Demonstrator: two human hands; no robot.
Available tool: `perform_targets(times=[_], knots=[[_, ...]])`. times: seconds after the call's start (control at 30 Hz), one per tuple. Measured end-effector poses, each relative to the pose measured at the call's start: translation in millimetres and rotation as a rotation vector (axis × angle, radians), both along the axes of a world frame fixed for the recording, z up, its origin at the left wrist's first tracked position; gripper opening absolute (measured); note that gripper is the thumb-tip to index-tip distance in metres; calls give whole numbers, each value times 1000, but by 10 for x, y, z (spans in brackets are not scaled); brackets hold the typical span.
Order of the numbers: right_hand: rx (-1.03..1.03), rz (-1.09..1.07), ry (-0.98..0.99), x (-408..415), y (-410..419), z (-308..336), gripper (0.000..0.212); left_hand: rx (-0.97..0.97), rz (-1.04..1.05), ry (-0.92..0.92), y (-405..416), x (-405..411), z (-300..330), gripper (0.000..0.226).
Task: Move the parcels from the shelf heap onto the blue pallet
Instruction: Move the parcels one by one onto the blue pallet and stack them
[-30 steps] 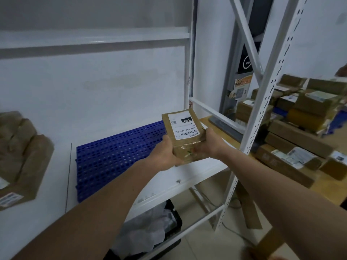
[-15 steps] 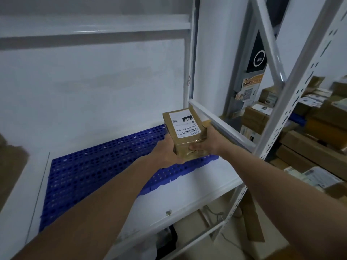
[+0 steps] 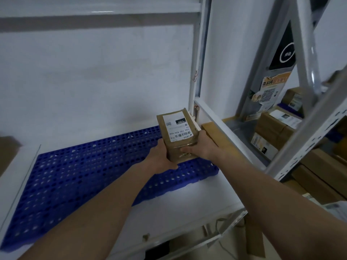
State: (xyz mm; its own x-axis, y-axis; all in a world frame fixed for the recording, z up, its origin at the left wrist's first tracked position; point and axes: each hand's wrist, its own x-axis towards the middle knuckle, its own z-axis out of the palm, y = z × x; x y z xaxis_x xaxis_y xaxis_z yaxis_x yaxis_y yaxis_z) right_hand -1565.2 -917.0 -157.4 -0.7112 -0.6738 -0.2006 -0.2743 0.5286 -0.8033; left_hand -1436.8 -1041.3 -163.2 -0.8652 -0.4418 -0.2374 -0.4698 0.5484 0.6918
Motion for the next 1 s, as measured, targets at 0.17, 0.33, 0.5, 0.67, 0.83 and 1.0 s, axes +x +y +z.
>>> perform_targets(times=[0.17,0.33,0.5,0.67,0.83,1.0], knots=[[-55,105,19,-183,45,-99,69,62,95,33,44,-155,-120,94],[-162,-23,-261,-246,45,-89,82,165,271,110,40,-305,-204,98],[-155,22,-301,-326,-54,-232,77,114,380,143,-57,-453,-323,86],[-1,12,-96,-513,-136,-270,78,64,393,118,-172,-602,-326,84],[-114,44,-262,-612,-203,-320,80,53,382,130,-226,-667,-359,85],[-175,29,-262,-631,-298,-385,67,54,366,114,-293,-715,-395,85]])
